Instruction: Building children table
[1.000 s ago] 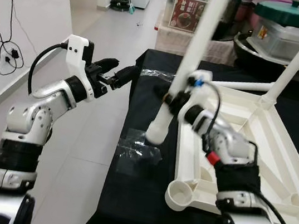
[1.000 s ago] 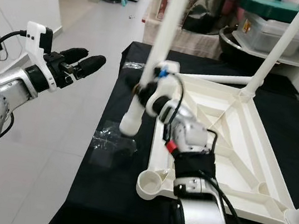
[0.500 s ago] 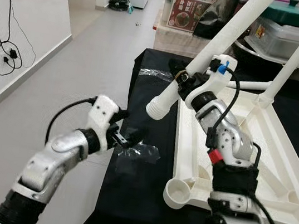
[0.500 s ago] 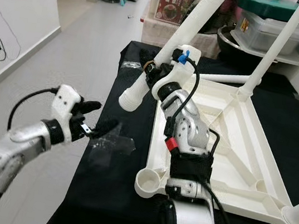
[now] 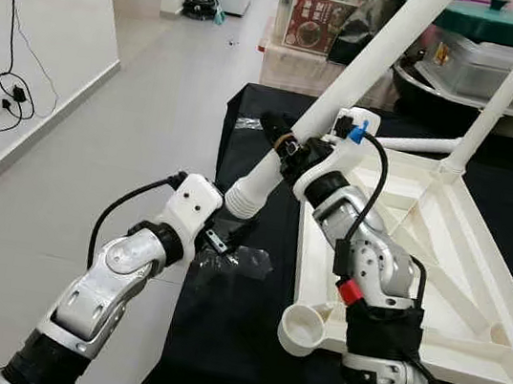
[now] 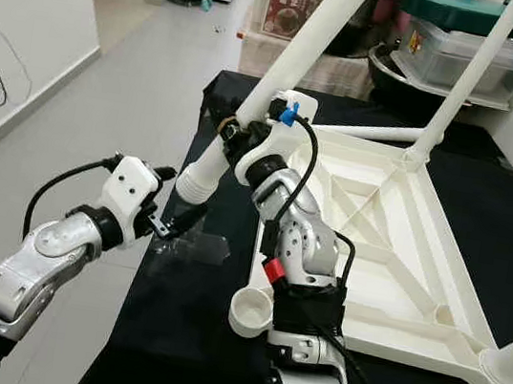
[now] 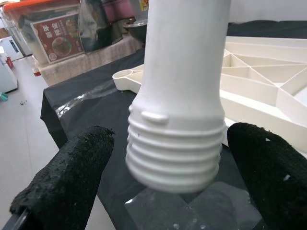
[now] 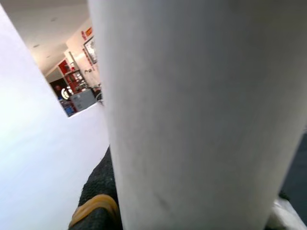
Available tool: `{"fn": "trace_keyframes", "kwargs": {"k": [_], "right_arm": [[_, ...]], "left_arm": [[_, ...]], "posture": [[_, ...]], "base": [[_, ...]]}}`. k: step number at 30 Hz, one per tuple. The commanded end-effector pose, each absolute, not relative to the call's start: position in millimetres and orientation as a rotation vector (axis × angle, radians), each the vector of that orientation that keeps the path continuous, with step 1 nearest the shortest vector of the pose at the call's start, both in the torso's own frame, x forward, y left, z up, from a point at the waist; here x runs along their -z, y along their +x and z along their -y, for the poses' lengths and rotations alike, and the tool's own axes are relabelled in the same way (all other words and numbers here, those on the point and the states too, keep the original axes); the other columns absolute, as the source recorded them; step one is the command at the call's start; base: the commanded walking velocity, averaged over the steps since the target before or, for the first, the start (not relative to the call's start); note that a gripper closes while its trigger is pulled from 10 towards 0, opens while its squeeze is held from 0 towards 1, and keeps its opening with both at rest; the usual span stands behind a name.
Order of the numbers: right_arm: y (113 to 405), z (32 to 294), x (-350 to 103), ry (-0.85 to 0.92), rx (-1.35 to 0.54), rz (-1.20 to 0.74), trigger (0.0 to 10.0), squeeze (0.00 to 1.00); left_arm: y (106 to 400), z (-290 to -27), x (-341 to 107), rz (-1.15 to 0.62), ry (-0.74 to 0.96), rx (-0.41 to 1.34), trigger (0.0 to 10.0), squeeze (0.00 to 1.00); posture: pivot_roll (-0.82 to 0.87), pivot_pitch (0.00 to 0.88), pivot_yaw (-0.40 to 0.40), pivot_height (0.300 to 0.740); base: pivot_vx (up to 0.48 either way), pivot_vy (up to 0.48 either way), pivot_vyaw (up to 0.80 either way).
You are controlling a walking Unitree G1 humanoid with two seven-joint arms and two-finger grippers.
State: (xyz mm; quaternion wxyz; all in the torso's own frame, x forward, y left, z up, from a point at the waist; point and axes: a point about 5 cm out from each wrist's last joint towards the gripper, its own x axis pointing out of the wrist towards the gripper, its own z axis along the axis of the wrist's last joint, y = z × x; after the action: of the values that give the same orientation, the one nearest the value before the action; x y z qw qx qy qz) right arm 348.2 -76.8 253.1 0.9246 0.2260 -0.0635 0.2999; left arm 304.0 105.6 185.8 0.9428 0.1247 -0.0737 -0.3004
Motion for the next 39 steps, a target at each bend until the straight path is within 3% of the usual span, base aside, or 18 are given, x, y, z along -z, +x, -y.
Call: {"fn": "trace_keyframes", "kwargs": {"k": [1, 11, 12, 23, 24, 25, 26, 30, 31, 32, 36, 37, 39], "right_arm": [[344, 75, -256, 0.469, -0.636, 0.141, 0.0, 0.00], [333, 64, -254, 0.467, -0.681, 0.125, 0.0, 0.00], [331, 62, -253, 0.465, -0.691, 0.123, 0.0, 0.00], [327, 57, -245, 0.468, -0.695, 0.090, 0.0, 0.00], [328, 57, -246, 0.471, -0.694, 0.088, 0.0, 0.00], [328, 57, -246, 0.473, -0.693, 0.088, 0.0, 0.00], [329, 58, -246, 0.477, -0.684, 0.085, 10.0, 0.00], [330, 60, -247, 0.491, -0.668, 0.086, 10.0, 0.00], [330, 61, -247, 0.500, -0.667, 0.093, 10.0, 0.90], [330, 61, -248, 0.506, -0.664, 0.098, 10.0, 1.00], [330, 60, -250, 0.511, -0.671, 0.103, 10.0, 1.00], [330, 60, -250, 0.512, -0.674, 0.102, 10.0, 0.67], [330, 60, -250, 0.513, -0.676, 0.102, 10.0, 0.67]], "left_arm": [[304, -104, -182, 0.147, 0.284, 0.612, 10.0, 0.00], [306, -100, -175, 0.144, 0.294, 0.620, 10.0, 0.00], [306, -99, -173, 0.144, 0.292, 0.628, 0.0, 0.00], [304, -96, -172, 0.164, 0.303, 0.636, 0.0, 0.00], [305, -95, -170, 0.157, 0.321, 0.640, 10.0, 0.00], [305, -95, -169, 0.151, 0.335, 0.642, 10.0, 0.00], [305, -95, -168, 0.151, 0.344, 0.642, 10.0, 0.00], [306, -95, -167, 0.157, 0.353, 0.637, 10.0, 0.00], [306, -95, -167, 0.160, 0.357, 0.634, 10.0, 0.00], [306, -96, -167, 0.161, 0.361, 0.633, 10.0, 0.00], [306, -97, -166, 0.161, 0.363, 0.636, 10.0, 0.00], [306, -97, -166, 0.161, 0.367, 0.637, 10.0, 0.00], [306, -97, -166, 0.162, 0.370, 0.639, 10.0, 0.00]], "posture": [[0.06, 0.000, -0.079, 0.740], [0.05, 0.008, -0.075, 0.740], [0.05, 0.011, -0.075, 0.740], [0.05, 0.014, -0.080, 0.740], [0.05, 0.013, -0.081, 0.740], [0.05, 0.013, -0.081, 0.740], [0.05, 0.012, -0.081, 0.740], [0.05, 0.013, -0.081, 0.740], [0.05, 0.010, -0.081, 0.740], [0.05, 0.012, -0.081, 0.740], [0.05, 0.012, -0.079, 0.740], [0.05, 0.012, -0.079, 0.740], [0.05, 0.012, -0.079, 0.740]], "base": [[0.000, 0.000, 0.00], [0.000, 0.000, 0.00], [0.000, 0.000, 0.00], [0.000, 0.000, 0.00], [0.000, 0.000, 0.00], [0.000, 0.000, 0.00], [0.000, 0.000, 0.00], [0.000, 0.000, 0.00], [0.000, 0.000, 0.00], [0.000, 0.000, 0.00], [0.000, 0.000, 0.00], [0.000, 0.000, 0.00], [0.000, 0.000, 0.00]]}}
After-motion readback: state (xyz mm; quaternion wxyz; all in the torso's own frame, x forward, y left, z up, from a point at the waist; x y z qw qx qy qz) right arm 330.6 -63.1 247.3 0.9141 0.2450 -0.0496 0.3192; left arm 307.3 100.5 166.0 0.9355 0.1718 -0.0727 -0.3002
